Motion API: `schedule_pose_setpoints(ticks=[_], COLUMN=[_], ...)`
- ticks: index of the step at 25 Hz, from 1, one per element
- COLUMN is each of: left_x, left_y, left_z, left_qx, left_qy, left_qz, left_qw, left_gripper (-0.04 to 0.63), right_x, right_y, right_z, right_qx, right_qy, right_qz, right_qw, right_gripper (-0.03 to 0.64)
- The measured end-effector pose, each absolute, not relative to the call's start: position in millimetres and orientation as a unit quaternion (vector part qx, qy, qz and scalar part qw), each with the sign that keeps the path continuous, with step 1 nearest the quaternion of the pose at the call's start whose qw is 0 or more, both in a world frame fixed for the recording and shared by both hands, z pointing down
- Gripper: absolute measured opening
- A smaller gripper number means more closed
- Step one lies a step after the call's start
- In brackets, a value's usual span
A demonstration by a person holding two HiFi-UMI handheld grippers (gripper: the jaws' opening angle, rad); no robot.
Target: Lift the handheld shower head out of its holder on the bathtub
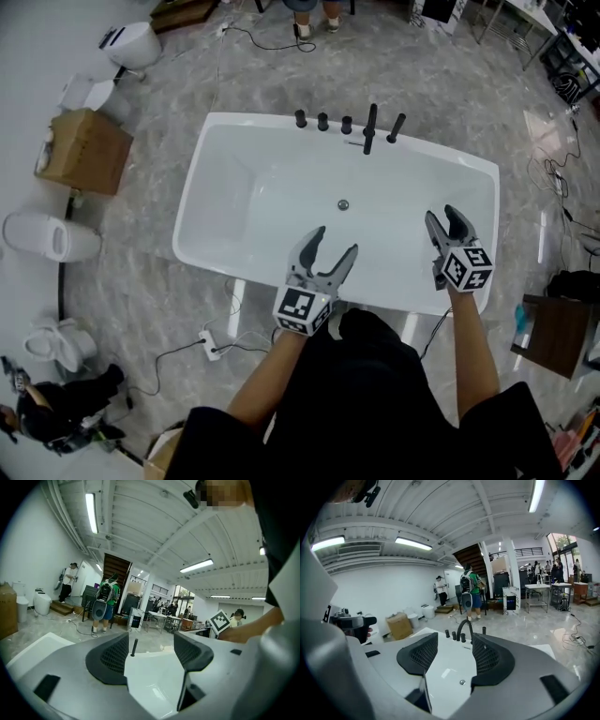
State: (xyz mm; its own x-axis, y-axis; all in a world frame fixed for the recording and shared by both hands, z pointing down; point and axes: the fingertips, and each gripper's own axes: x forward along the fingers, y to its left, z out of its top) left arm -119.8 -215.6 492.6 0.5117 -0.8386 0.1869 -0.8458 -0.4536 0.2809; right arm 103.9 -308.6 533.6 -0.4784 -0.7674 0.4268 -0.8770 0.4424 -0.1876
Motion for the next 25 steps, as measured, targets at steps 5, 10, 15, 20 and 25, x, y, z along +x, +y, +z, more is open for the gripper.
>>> schedule_pose_setpoints(ticks=[5, 10, 15, 20, 25], left_x=[-124.8, -97.9, -74.8, -62.8, -53.5], left_y=[-248.7, -276.5, -300.7, -324.0, -336.2], left_z=[501.6, 507.2, 525.0, 550.0, 570.6], left_qx=[0.871, 0.887, 0.883, 0.876, 0.872], left_qy=[-0.461, -0.432, -0.438, -0.449, -0.452], left_qz=[0.027, 0.030, 0.028, 0.028, 0.031], left_qw=[0.165, 0.158, 0.168, 0.173, 0.186], left_gripper=[0.278, 0.278, 0.278, 0.278, 0.278], right_x=[81.4, 71.5, 70.0, 68.7, 72.7], right_y=[-343.0, -379.1, -421.2, -466.7, -515.6], right_z=[542.2, 570.9, 597.6, 634.5, 655.3], right_qx=[0.494, 0.476, 0.473, 0.464, 0.479], right_qy=[-0.836, -0.844, -0.845, -0.849, -0.846], right_qz=[0.167, 0.177, 0.191, 0.174, 0.160], right_qw=[0.169, 0.173, 0.160, 0.182, 0.172], right_gripper=[0.199, 0.199, 0.199, 0.199, 0.199])
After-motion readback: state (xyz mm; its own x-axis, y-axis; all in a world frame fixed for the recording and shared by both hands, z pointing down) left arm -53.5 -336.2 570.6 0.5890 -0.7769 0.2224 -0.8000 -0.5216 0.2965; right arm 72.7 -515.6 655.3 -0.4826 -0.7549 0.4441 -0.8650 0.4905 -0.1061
